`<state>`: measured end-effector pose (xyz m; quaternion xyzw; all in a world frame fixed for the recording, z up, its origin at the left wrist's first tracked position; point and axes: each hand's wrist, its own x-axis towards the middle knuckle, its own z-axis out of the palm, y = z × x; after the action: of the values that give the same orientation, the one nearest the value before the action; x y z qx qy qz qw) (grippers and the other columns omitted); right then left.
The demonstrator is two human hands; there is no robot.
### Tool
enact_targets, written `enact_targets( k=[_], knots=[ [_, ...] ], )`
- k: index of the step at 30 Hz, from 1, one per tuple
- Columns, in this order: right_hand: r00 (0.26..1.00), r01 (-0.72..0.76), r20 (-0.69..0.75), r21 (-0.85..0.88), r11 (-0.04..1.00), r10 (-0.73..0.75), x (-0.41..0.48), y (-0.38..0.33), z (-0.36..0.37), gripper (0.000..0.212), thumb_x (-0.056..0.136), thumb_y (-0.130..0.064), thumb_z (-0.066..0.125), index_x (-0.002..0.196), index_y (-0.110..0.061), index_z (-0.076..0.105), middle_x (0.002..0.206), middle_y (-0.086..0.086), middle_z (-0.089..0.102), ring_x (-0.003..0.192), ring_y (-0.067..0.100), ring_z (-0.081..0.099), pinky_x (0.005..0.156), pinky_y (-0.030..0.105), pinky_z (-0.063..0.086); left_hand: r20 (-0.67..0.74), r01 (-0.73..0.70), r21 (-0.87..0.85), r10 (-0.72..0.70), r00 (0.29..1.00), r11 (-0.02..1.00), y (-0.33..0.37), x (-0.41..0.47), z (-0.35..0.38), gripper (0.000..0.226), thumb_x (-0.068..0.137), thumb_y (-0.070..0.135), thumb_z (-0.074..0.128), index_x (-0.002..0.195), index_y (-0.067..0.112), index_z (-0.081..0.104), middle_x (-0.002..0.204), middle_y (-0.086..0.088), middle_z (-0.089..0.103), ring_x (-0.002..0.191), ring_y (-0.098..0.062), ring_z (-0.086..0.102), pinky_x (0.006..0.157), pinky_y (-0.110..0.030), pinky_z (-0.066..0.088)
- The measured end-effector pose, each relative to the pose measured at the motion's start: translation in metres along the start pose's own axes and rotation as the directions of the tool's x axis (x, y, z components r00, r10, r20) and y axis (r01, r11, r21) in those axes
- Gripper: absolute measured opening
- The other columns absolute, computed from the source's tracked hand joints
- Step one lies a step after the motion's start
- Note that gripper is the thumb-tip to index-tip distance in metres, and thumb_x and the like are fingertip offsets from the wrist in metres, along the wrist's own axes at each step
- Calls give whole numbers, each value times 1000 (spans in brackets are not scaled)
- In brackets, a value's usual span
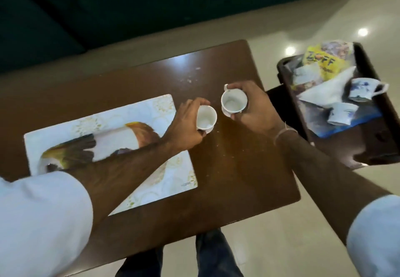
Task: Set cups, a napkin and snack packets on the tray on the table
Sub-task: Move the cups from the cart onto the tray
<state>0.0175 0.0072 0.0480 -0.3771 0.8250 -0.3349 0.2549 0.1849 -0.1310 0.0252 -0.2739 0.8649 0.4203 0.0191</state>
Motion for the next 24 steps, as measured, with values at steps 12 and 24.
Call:
enact_targets(
  k=[12, 24],
  knots=[
    [875, 286, 428, -82, 955, -226, 29, -135, 197, 72, 67, -8, 82, 133, -13, 55, 132, 10, 56, 121, 26, 53, 97, 23, 39, -281, 159, -111, -185, 942, 981, -157, -156, -69, 65, 59, 9, 81, 119, 15, 58, 121, -2, 53, 113, -24, 50, 90, -43, 46],
    [615, 544, 716, -83, 835, -329, 50, -205, 310, 62, 76, -16, 83, 132, -19, 57, 133, 5, 60, 119, 24, 57, 100, 31, 43, -339, 342, -228, -403, 850, 912, -229, -215, -94, 75, 62, -1, 83, 129, 21, 56, 127, -7, 45, 119, -24, 48, 90, -29, 43]
  ],
)
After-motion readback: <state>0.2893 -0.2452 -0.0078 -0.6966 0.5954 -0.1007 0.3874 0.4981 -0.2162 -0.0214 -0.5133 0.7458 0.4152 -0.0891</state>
